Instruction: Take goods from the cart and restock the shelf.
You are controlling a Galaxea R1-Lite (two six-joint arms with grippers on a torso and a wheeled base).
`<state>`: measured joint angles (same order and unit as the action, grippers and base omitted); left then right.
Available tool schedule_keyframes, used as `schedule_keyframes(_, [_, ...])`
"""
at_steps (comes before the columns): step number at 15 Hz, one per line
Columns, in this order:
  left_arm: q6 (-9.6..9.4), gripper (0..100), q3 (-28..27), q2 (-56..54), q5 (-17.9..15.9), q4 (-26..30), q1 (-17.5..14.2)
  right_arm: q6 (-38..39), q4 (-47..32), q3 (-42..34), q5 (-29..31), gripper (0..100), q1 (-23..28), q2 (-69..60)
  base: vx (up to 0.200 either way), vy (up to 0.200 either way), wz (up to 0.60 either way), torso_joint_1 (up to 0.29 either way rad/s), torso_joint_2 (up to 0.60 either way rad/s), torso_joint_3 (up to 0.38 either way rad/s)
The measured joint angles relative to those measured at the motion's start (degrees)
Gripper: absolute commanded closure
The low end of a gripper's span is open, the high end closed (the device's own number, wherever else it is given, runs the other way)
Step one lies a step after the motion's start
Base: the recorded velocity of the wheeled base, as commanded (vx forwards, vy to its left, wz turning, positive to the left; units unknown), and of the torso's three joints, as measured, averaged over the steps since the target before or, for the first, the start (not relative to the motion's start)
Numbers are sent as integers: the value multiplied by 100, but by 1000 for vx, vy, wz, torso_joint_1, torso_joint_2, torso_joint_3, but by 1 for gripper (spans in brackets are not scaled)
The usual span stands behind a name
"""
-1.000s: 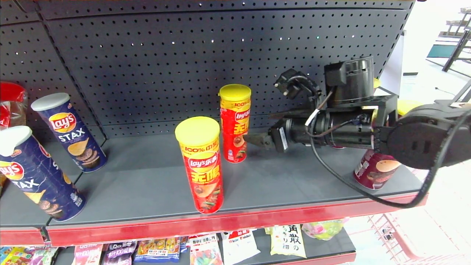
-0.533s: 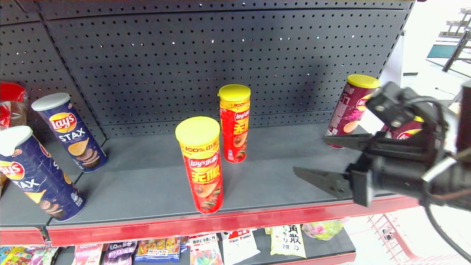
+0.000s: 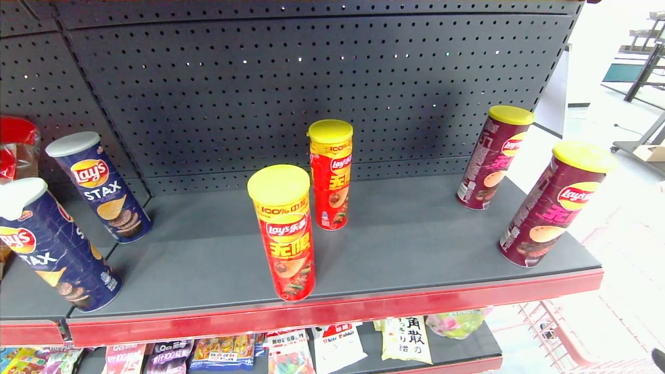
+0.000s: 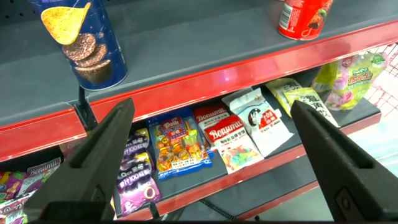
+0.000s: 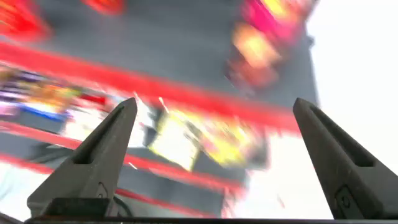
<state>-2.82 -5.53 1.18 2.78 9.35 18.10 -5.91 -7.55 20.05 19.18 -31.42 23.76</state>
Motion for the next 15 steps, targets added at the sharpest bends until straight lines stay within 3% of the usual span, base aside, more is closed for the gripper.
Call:
schedule_keyframes(2, [9,0,0,-11,0,-2,0,105,-1070,-204,283,0,822,-1103,0,0,0,0,0,0])
schedule_keyframes(4, [17,0,5,-24,0,-2,2,261,-1475,-496,877,0,1270,-1790,0,0,0,0,0,0])
schedule_keyframes(7, [50,0,9,-59,0,-2,0,246,-917,-945,767,0,1378,-2236,0,0,0,0,0,0])
schedule_keyframes(10, [52,0,9,-98,0,-2,0,224,-848,-1080,655,0,1384,-2358,0,0,0,0,0,0])
schedule_keyframes(13, [55,0,9,-107,4,-2,2,215,-844,-1098,646,0,1389,-2383,0,0,600,2,4,4])
schedule_keyframes(15, [55,0,9,-108,6,-2,0,157,-844,-1104,641,0,1381,-2386,0,0,0,0,0,0])
